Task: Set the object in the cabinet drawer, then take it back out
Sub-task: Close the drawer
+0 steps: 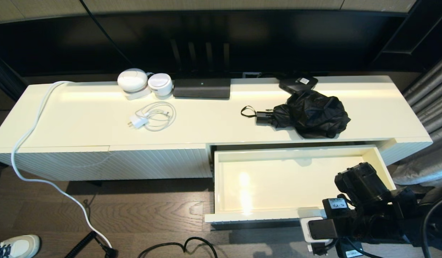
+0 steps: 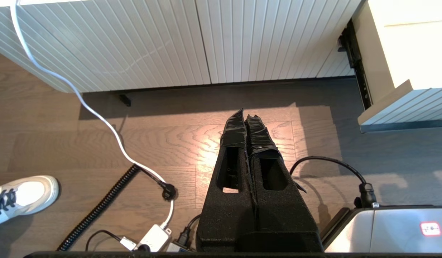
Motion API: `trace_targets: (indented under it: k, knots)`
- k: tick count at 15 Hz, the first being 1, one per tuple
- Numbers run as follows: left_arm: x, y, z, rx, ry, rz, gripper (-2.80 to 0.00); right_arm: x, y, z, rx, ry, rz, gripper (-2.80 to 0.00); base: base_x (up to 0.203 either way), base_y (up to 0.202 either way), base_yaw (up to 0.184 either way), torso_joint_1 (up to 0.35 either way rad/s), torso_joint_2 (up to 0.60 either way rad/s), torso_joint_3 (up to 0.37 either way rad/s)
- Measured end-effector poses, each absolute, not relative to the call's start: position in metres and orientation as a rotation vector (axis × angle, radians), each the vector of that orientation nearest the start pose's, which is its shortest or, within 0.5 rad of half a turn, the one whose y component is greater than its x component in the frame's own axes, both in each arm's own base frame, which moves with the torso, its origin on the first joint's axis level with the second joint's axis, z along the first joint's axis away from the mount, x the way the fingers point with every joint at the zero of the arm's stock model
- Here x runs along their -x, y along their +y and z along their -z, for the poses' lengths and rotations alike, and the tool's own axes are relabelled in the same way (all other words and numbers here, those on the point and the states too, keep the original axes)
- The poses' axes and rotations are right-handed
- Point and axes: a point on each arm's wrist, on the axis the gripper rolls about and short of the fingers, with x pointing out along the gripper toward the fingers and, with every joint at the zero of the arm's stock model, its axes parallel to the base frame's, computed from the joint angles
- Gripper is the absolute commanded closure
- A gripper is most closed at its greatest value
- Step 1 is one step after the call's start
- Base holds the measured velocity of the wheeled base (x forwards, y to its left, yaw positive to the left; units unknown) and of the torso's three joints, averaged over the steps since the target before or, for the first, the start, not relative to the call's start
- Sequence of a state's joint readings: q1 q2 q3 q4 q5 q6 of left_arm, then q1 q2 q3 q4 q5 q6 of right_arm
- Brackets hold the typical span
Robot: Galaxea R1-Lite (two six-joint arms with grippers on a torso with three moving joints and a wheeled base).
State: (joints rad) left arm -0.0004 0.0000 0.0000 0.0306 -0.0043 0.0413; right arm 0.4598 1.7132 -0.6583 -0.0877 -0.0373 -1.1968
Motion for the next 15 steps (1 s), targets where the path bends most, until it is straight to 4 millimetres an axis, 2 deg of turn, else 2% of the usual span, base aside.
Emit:
trace_targets:
  k: [7, 15]
  knots:
    - [0.023, 0.0, -0.072, -0.041, 0.03, 0.006, 0.0, -0.231, 0.112, -0.092, 1.36, 0.569, -0.823, 0.0, 0.0, 0.0, 0.0, 0.0, 0.0, 0.0]
    - [0.023, 0.0, -0.072, -0.041, 0.031, 0.005, 0.0, -0.24, 0.115, -0.095, 1.402, 0.464, -0.751, 0.0, 0.0, 0.0, 0.0, 0.0, 0.0, 0.0]
